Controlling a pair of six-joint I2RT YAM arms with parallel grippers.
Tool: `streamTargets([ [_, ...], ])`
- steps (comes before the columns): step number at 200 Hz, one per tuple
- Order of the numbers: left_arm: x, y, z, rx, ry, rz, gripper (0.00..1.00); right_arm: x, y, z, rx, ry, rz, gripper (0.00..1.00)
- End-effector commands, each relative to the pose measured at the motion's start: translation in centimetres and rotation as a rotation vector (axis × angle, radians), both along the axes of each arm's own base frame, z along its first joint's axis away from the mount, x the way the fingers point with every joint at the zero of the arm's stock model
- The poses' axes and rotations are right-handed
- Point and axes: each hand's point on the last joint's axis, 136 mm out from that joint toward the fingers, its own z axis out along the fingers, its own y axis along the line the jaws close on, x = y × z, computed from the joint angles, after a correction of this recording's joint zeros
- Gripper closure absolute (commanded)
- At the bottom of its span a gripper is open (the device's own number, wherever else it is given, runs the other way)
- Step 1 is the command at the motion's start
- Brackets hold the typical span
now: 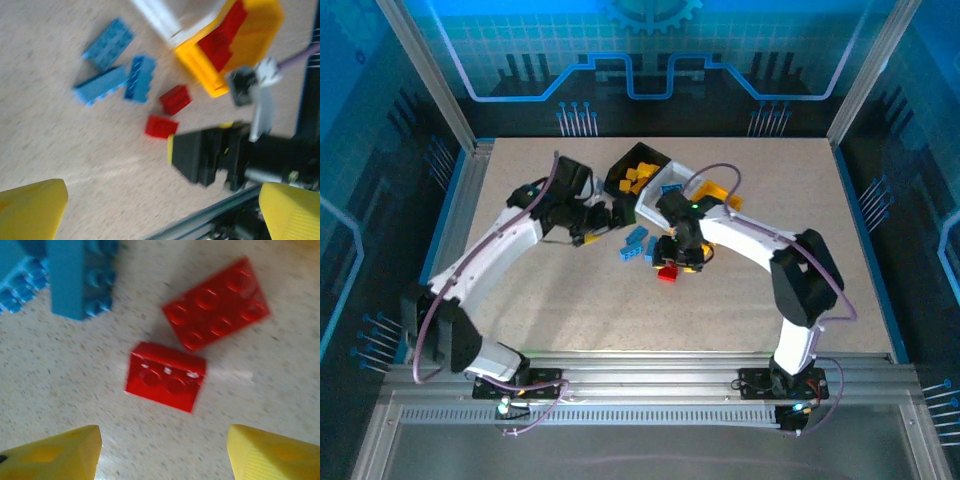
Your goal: Sort the legos into containers by color
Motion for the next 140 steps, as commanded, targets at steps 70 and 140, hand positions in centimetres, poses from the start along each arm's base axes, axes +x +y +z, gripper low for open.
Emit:
streamTargets([
  [70, -7.8, 5.0, -1.7, 0.069, 0.038, 0.066, 0.01, 1.2, -0.3, -2.2, -0.156, -0.004, -0.074, 0.30],
  [140, -9.0, 5.9, -1.9, 0.087, 0.050, 0.067, 0.01, 1.2, 0.1, -4.3, -0.179, 0.031, -0.082, 0.30],
])
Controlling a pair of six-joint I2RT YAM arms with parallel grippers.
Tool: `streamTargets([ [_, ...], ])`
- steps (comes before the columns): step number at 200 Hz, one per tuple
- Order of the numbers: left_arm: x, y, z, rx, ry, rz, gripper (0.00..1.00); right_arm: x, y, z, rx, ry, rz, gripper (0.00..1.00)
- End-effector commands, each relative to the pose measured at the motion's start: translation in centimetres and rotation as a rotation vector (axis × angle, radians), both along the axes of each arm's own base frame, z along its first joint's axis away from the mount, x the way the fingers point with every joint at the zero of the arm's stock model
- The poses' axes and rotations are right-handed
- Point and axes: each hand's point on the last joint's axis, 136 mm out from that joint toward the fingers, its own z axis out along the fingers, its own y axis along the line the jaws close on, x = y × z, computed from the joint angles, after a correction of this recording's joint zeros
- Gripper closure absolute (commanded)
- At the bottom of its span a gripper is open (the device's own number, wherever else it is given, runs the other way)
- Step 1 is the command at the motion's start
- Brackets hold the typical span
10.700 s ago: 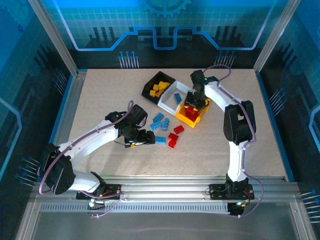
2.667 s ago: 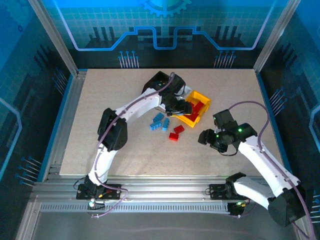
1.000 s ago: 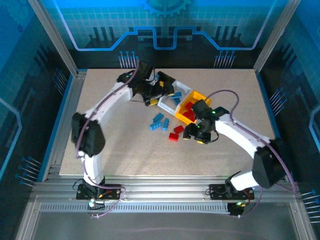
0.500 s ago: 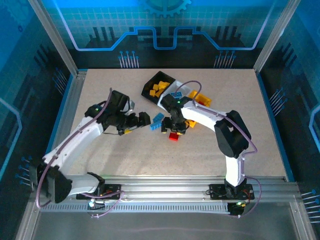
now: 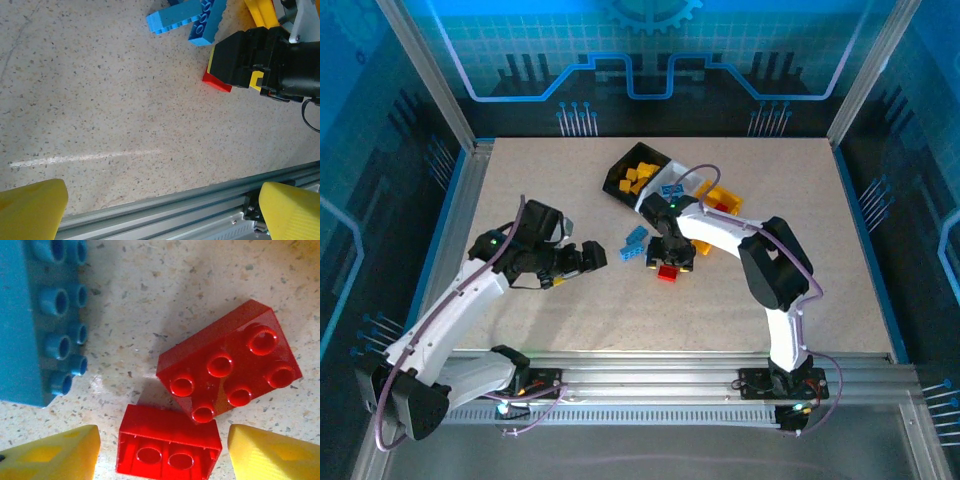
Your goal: Sort the legos into containers by color
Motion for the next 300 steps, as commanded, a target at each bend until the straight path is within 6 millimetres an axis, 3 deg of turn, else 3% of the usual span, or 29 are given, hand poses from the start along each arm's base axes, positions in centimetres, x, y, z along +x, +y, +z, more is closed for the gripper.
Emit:
streamTargets([
  [1, -0.8, 0.8, -0.2, 0.020, 0.012, 0.008, 0.01, -0.4, 0.1, -0.7, -0.032, 0.013, -0.013, 0.30],
  [55, -0.8, 0.8, -0.6, 0.014, 0.025, 0.010, 0.01, -0.4, 0.5, -2.0, -0.032, 0.036, -0.011, 0.35],
  [97, -0.8, 0.8, -1.0, 0.007, 0.030, 0.015, 0.01, -0.3, 0.2, -1.2, -0.033, 0.015, 0.011, 0.46],
  [132, -0.6, 0.5, -1.1, -0.008, 0.029, 0.013, 0.01, -0.3, -0.1, 1.0, -0.020, -0.022, 0.020, 0.53],
  [164, -0.2, 0.1, -1.6, -0.008, 0.035, -0.011, 0.01, 0.1, -0.1, 5.6, 0.032, -0.100, 0.022, 0.53],
  [190, 0.7, -0.6, -2.2, -0.005, 0.050, -0.040, 0.01, 2.1, -1.5, 9.6, 0.071, -0.175, 0.005, 0.53],
  [216, 2.1, -1.1, -2.8, 0.020, 0.073, -0.068, 0.01, 5.1, -4.1, 11.3, 0.084, -0.212, -0.039, 0.53],
  [248, 3.5, -1.8, -3.9, 0.076, 0.103, -0.116, 0.01, 8.7, -7.1, 11.2, 0.097, -0.225, -0.103, 0.53],
  [300, 6.3, -3.4, -5.5, 0.109, 0.151, -0.143, 0.02, 12.7, -9.9, 8.6, 0.102, -0.188, -0.146, 0.50],
])
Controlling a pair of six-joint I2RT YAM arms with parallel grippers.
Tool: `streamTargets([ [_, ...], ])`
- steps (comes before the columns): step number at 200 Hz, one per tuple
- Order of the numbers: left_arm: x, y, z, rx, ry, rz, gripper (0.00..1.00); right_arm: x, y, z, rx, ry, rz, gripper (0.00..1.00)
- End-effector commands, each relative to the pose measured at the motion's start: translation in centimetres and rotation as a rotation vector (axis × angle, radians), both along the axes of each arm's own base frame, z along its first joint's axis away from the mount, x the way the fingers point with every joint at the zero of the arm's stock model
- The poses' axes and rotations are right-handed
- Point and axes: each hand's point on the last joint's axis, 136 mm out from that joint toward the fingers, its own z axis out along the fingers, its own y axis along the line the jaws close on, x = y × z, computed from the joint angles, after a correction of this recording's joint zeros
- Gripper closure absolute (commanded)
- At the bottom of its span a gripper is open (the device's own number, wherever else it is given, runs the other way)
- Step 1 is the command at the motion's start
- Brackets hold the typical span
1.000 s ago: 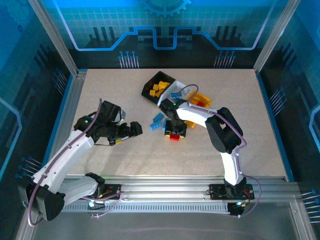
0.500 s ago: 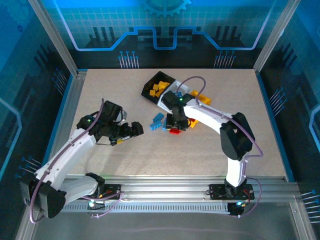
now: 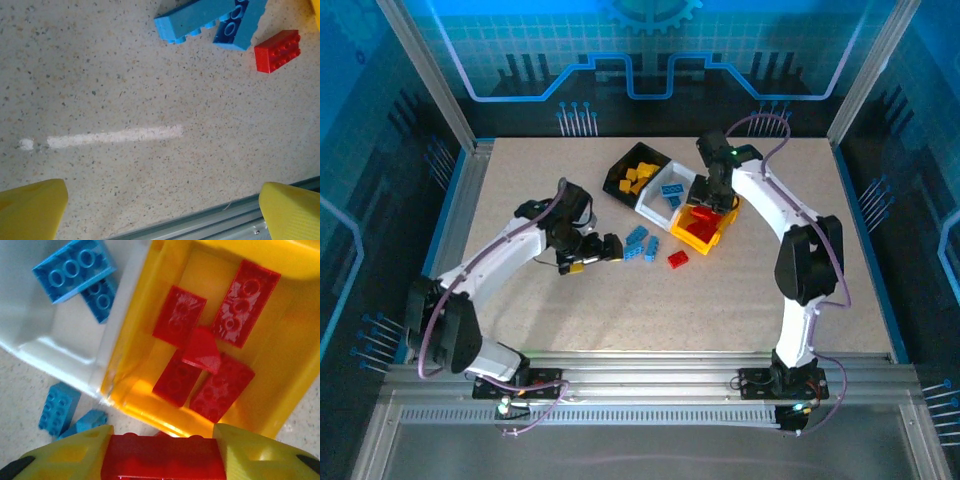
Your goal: Sort the legos into containers by color
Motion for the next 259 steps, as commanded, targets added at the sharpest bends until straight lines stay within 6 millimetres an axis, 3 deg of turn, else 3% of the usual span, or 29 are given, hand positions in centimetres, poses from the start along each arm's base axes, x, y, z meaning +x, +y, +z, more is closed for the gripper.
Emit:
streamTargets([
  [1, 1.4, -1.0, 0.0, 0.014, -0.010, -0.041, 0.02, 0.8, -0.5, -1.5, 0.003, 0.045, 0.028, 0.50],
  [63, 3.7, -6.5, -0.9, 0.088, -0.025, -0.217, 0.15, 2.2, -1.7, -3.2, 0.025, 0.075, 0.022, 0.44],
  [115, 5.6, -9.8, -2.3, 0.106, -0.030, -0.296, 0.23, 0.9, -2.6, -0.9, 0.037, 0.046, 0.033, 0.36],
  [149, 6.5, -11.4, -3.5, 0.124, -0.032, -0.344, 0.31, -1.9, -3.2, 2.6, 0.065, -0.011, 0.028, 0.35],
  [175, 7.3, -12.4, -4.7, 0.134, -0.025, -0.365, 0.37, -5.4, -3.7, 3.7, 0.092, -0.015, 0.020, 0.34],
  [220, 8.9, -12.2, -6.6, 0.218, -0.023, -0.383, 0.39, -11.0, -4.3, 4.0, 0.139, -0.003, 0.004, 0.34],
  [259, 9.9, -11.9, -6.7, 0.265, -0.040, -0.390, 0.39, -13.8, -4.0, 3.1, 0.175, 0.017, -0.001, 0.34],
])
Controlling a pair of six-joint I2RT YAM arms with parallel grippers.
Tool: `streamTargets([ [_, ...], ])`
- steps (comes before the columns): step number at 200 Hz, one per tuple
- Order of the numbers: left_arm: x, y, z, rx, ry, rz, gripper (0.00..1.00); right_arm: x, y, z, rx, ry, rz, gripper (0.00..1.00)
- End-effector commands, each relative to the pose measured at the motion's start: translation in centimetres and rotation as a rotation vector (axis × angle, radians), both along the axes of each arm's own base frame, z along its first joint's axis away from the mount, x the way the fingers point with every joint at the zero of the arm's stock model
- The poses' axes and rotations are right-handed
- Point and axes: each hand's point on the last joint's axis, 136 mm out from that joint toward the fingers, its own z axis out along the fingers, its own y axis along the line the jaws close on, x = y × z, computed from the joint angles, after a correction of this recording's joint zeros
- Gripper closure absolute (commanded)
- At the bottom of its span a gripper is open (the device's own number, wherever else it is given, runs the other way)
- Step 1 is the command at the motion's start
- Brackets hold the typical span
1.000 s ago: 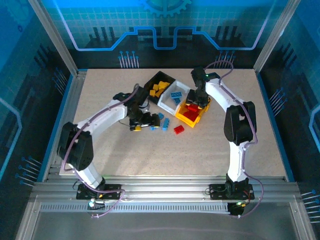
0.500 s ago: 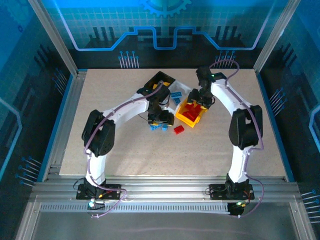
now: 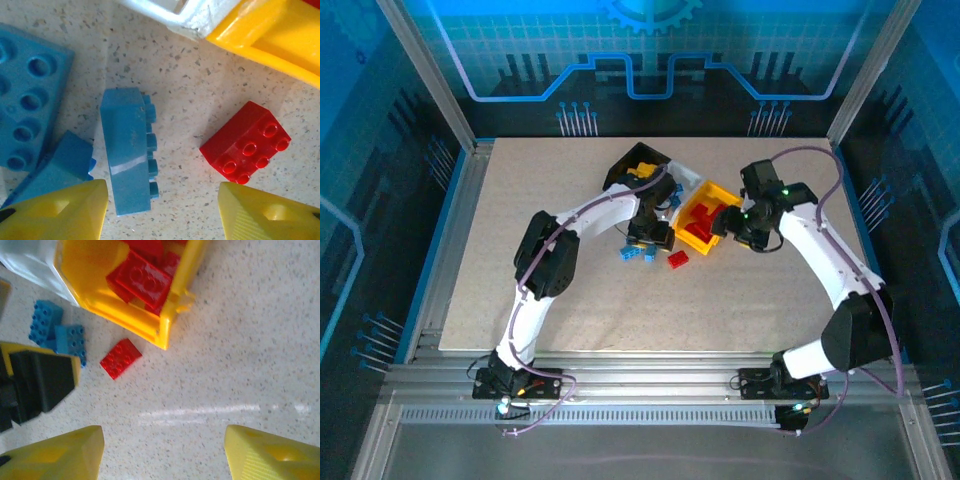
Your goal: Sort the legos into containers by color
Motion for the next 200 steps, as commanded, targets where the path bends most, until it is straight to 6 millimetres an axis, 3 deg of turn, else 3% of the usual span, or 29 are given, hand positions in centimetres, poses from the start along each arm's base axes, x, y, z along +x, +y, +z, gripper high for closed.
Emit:
streamTargets([
  [1, 0.4, 0.5, 0.4, 0.051, -0.021, -0.027, 0.39, -1.6, 0.5, -0.3, 0.048, 0.024, -0.015, 0.34],
  [33, 0.5, 0.3, -0.3, 0.055, -0.008, -0.034, 0.40, -2.5, 1.2, -1.4, 0.063, 0.054, -0.006, 0.34],
  [94, 0.9, -0.2, -2.4, 0.067, 0.024, -0.039, 0.46, -2.1, 2.2, -0.9, 0.062, 0.044, 0.025, 0.34],
  [133, 1.0, -0.2, -3.0, 0.074, 0.031, -0.047, 0.67, -2.8, 2.7, -1.6, 0.058, 0.065, 0.032, 0.34],
  [163, 0.9, 0.3, -3.3, 0.085, 0.038, -0.049, 0.68, -3.1, 3.1, -1.9, 0.059, 0.070, 0.035, 0.34],
  [200, 0.7, 0.4, -2.5, 0.073, 0.036, -0.047, 0.77, -2.8, 3.6, -1.9, 0.056, 0.072, 0.043, 0.34],
])
